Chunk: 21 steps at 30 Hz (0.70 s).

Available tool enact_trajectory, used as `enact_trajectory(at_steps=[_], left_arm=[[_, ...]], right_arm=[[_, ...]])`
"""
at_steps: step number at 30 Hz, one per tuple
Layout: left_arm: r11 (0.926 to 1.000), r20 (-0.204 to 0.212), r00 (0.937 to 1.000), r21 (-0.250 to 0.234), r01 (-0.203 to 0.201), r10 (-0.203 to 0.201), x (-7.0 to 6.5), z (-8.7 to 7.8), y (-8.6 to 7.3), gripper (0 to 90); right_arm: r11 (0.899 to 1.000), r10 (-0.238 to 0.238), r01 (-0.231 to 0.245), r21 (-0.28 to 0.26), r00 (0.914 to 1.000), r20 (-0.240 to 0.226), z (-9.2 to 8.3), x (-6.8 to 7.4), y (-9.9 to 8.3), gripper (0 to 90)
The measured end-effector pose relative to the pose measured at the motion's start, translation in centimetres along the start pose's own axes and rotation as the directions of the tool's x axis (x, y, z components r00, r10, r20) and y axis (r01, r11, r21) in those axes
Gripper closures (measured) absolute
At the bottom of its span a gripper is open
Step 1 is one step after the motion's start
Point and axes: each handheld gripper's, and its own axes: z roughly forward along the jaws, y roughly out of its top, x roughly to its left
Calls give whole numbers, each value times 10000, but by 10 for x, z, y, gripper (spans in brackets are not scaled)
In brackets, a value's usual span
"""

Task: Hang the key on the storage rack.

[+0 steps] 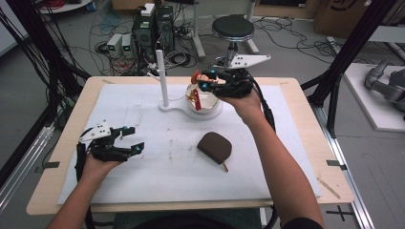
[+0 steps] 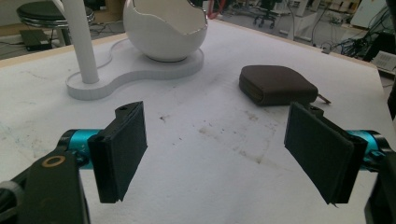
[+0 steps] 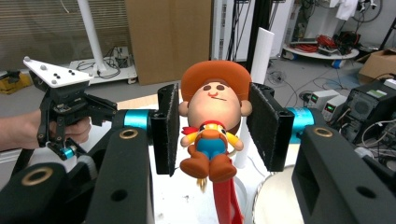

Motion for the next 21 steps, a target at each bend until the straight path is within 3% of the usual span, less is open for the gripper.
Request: enact_trajectory(at_steps=[12,21], left_arm=[[10000,-218,9997,-35,67,-68,0,-9,-3,211],[10000,-275,9996,-43,81,-82,0,-12,-4,211]], right_arm=[[10000,30,-34,-83,9987,-516,33,-2,15,565],[10000,2,-2,12,9979,-652,54,-3,27,565]])
